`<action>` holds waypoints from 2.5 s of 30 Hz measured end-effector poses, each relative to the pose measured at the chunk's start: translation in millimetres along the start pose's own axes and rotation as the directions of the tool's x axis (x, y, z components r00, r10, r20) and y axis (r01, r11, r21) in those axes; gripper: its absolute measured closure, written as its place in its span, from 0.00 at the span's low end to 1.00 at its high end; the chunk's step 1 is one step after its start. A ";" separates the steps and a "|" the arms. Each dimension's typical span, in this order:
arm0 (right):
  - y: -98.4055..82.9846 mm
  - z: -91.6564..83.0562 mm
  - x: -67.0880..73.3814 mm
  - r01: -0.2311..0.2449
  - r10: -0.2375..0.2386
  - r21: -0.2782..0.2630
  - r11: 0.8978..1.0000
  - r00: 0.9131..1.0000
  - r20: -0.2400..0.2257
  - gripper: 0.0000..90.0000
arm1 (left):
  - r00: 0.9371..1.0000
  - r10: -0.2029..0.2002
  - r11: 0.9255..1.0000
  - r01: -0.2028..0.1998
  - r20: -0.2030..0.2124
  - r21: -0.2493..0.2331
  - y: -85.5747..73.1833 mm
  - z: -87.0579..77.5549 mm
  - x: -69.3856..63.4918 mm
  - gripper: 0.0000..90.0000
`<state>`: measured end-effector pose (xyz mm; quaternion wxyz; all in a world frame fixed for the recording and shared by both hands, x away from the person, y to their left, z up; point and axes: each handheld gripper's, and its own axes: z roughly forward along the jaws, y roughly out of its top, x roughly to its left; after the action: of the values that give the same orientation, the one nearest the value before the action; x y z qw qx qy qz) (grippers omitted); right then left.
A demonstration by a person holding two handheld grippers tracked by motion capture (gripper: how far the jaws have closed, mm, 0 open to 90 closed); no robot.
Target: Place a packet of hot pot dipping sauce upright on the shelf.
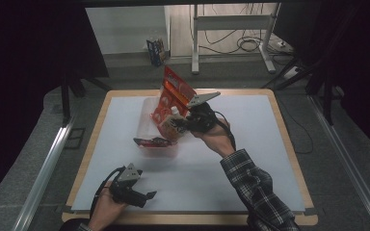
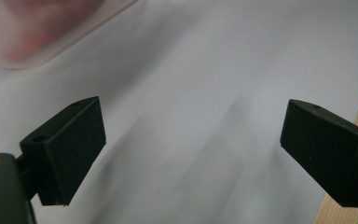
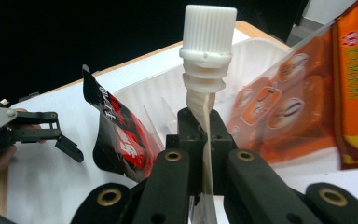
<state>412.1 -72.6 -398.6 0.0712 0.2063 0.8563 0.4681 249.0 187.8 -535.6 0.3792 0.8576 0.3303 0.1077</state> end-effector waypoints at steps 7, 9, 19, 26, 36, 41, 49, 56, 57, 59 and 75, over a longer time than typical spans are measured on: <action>5.5 -24.5 -0.9 0.027 -0.027 0.026 0.999 0.999 0.023 0.98 | 1.000 -0.002 1.000 0.002 -0.002 -0.005 0.3 -0.8 0.3 0.07; 5.6 -27.4 -0.7 0.035 -0.036 0.033 0.999 0.999 0.024 0.98 | 1.000 0.000 1.000 0.000 -0.002 -0.002 0.4 -0.5 0.2 0.07; 3.3 -17.0 -0.4 0.032 -0.031 0.050 0.998 0.999 -0.014 0.97 | 1.000 -0.002 1.000 0.002 -0.001 -0.006 0.1 -1.1 0.4 0.07; 0.7 -11.1 -1.7 -0.002 0.002 0.010 1.000 1.000 -0.028 0.91 | 1.000 0.003 1.000 -0.003 0.000 -0.003 0.1 -0.6 -0.2 0.07; -8.9 -0.3 -4.2 -0.034 0.033 -0.016 0.999 0.999 -0.043 0.90 | 1.000 0.008 1.000 -0.008 0.001 0.004 0.1 0.2 -0.7 0.07; -7.3 -1.6 -2.1 -0.018 0.018 -0.006 1.000 0.999 -0.039 0.95 | 1.000 0.007 1.000 -0.007 0.003 0.004 0.0 0.0 -0.5 0.07; -3.2 -1.3 -0.4 0.018 -0.014 0.047 0.999 0.997 -0.080 0.97 | 1.000 0.009 1.000 -0.009 0.002 0.007 0.2 0.9 -0.9 0.07; 12.7 15.5 6.2 0.066 -0.052 0.091 0.994 0.988 -0.145 0.97 | 1.000 0.009 1.000 -0.009 0.003 0.007 0.0 0.4 -0.7 0.07; 15.7 19.4 6.8 0.064 -0.049 0.097 0.993 0.987 -0.150 0.97 | 1.000 0.009 1.000 -0.010 0.002 0.007 0.0 0.2 -0.8 0.07; 19.9 25.8 7.1 0.064 -0.046 0.109 0.992 0.986 -0.161 0.97 | 1.000 0.010 1.000 -0.010 0.004 0.007 -0.1 0.0 -0.8 0.07; 29.3 72.7 16.2 0.090 -0.065 0.163 0.983 0.986 -0.153 0.96 | 1.000 0.009 1.000 -0.009 0.001 0.005 -0.5 -1.9 -0.3 0.07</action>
<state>428.8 4.3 -413.2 0.0083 0.1431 0.9032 0.4046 247.7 188.9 -534.6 0.3768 0.8601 0.3264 0.1083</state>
